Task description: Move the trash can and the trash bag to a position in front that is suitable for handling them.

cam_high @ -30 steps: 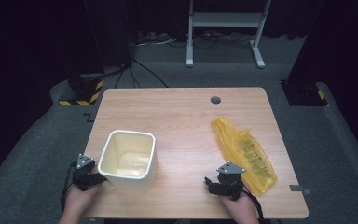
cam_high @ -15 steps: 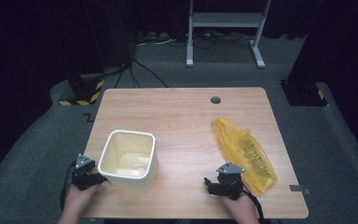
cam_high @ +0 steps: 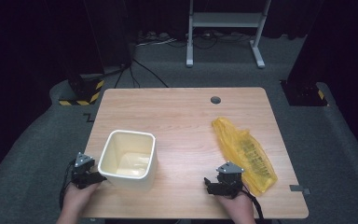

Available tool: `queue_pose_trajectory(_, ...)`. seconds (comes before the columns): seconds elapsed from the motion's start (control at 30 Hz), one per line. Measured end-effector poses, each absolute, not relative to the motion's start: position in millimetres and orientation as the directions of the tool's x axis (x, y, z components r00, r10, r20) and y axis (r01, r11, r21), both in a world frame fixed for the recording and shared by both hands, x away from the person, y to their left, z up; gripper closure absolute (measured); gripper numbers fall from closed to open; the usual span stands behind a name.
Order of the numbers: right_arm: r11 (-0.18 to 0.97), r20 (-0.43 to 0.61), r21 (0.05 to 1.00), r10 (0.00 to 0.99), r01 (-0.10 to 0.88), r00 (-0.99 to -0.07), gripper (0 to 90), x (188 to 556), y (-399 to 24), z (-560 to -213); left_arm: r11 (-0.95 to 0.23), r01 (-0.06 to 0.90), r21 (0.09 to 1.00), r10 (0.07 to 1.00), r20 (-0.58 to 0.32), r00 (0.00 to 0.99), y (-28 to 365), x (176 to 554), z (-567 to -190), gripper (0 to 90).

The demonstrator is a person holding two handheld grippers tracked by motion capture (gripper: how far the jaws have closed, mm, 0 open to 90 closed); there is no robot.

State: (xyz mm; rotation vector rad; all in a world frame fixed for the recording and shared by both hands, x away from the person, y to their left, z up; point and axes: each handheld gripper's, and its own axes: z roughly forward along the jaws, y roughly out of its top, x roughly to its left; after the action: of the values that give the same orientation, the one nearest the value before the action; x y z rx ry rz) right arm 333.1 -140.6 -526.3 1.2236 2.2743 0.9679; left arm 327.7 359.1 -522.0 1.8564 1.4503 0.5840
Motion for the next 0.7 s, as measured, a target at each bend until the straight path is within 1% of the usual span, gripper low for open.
queue_pose_trajectory(0.03, 0.384, -0.009, 0.724, 0.836, 0.573, -0.548, 11.9, 333, -141, -526, -0.112, 0.642, 0.759, 0.96, -0.083, 0.266, 359, 328, -520, 16.5)
queue_pose_trajectory(0.2, 0.384, -0.009, 0.724, 0.836, 0.574, -0.548, 11.8, 333, -141, -526, -0.112, 0.606, 0.788, 0.96, -0.072, 0.272, 359, 326, -511, 16.9)
queue_pose_trajectory(0.43, 0.385, -0.007, 0.723, 0.834, 0.574, -0.551, 11.8, 333, -141, -526, -0.143, 0.552, 0.822, 0.94, -0.062, 0.336, 351, 325, -501, 17.9)
queue_pose_trajectory(0.57, 0.385, -0.007, 0.723, 0.834, 0.573, -0.552, 11.8, 333, -141, -526, -0.187, 0.525, 0.83, 0.929, -0.024, 0.369, 341, 325, -497, 17.9)
queue_pose_trajectory(0.7, 0.387, -0.008, 0.723, 0.833, 0.572, -0.553, 11.9, 334, -141, -526, -0.183, 0.519, 0.835, 0.923, -0.035, 0.382, 334, 326, -496, 18.0)
